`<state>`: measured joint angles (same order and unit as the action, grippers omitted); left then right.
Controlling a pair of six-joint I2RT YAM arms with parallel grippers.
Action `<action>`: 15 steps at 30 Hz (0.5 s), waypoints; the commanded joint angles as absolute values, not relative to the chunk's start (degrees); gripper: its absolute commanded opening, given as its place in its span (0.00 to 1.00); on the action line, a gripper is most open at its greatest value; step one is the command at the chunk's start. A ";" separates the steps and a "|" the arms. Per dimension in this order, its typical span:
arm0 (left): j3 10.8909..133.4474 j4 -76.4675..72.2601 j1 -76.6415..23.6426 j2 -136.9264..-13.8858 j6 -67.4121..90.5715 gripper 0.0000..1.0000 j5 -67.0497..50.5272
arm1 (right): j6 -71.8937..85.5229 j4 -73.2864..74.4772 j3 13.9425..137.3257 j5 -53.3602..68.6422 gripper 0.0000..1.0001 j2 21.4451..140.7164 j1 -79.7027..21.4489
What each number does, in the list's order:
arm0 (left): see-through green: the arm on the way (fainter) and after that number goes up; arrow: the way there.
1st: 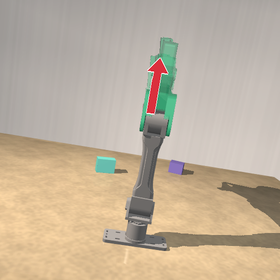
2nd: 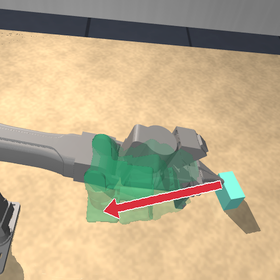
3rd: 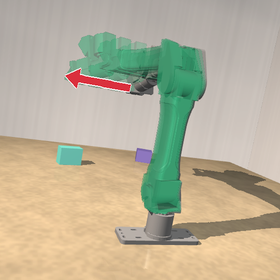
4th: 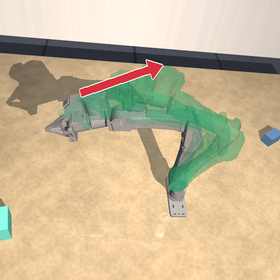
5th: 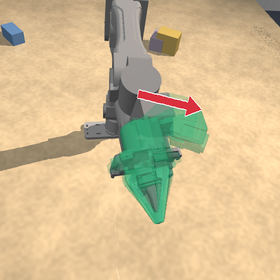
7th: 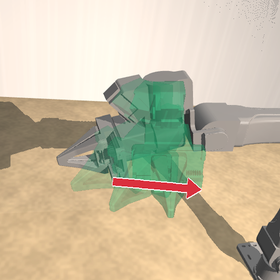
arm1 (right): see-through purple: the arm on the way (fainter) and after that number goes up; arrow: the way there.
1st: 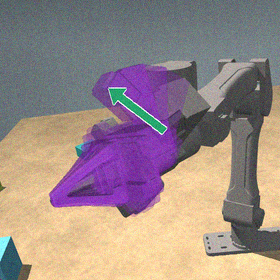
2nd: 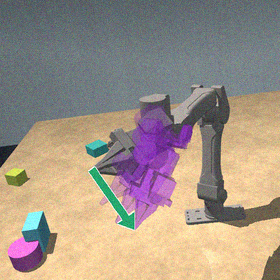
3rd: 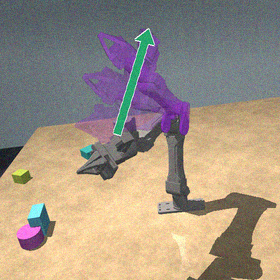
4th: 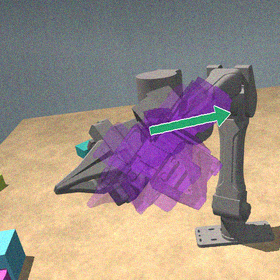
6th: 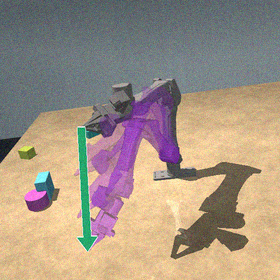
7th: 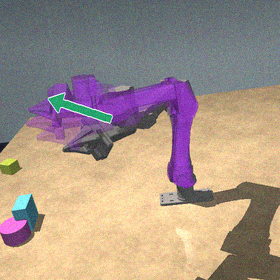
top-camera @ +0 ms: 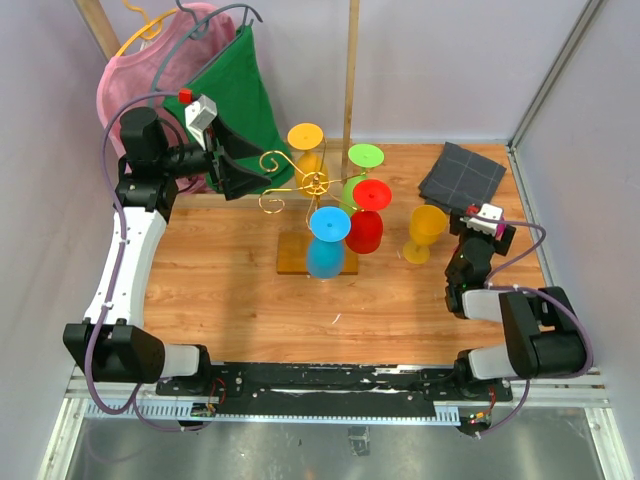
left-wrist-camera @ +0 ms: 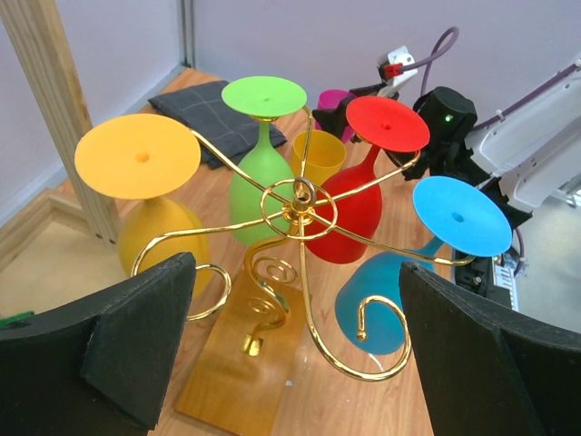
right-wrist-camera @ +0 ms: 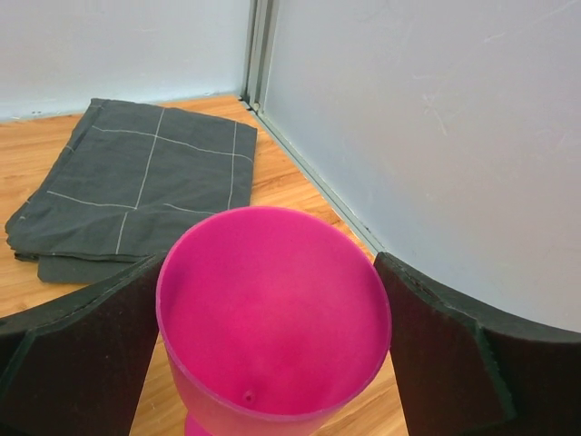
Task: Take the wine glass off the wine glass rack
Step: Place the wine glass at the center of the board.
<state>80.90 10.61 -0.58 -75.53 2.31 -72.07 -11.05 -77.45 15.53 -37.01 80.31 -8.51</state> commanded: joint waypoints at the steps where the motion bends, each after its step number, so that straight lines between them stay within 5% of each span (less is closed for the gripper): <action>1: 82.52 11.03 -0.88 -75.48 1.41 1.00 -72.86 | -12.24 -74.19 16.89 -36.05 0.93 75.99 -9.63; 15: 83.95 10.85 -0.83 -75.02 3.64 0.99 -70.87 | -15.42 -54.40 26.19 -33.02 0.94 59.56 -10.12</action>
<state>81.56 11.40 -0.58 -75.53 2.33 -71.70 -13.80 -60.97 22.57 -34.11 62.85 -8.58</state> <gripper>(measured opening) 0.993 0.940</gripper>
